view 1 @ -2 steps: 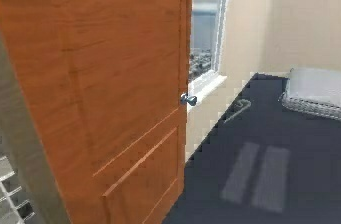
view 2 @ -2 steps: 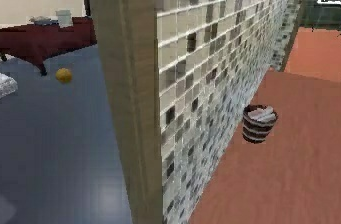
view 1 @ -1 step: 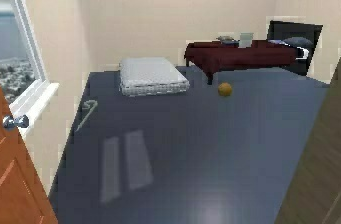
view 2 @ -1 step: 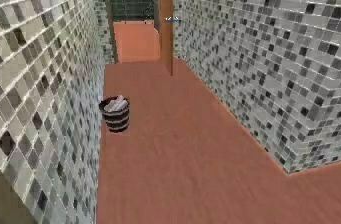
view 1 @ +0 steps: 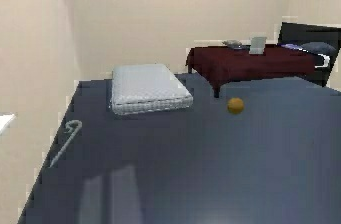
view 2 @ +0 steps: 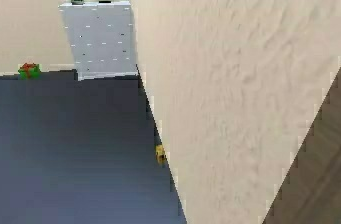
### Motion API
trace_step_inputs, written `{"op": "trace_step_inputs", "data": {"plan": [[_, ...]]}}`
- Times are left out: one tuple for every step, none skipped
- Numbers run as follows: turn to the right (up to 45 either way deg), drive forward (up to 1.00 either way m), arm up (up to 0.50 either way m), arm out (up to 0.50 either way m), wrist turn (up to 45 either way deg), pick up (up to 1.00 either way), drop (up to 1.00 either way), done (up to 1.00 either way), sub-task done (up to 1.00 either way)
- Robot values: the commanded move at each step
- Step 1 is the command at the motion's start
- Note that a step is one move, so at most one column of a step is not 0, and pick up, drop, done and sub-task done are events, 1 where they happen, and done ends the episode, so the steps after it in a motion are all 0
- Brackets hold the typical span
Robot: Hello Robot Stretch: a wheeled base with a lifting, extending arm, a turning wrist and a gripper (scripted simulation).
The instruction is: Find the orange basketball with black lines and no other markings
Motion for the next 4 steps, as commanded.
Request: {"op": "trace_step_inputs", "data": {"plan": [[27.0,0.00,0.00,0.00,0.0,0.00,0.00,0.00,0.00],[0.0,1.00,0.00,0.00,0.0,0.00,0.00,0.00,0.00],[0.0,0.90,0.00,0.00,0.0,0.00,0.00,0.00,0.00],[-18.0,0.00,0.00,0.00,0.0,0.00,0.00,0.00,0.00]]}}
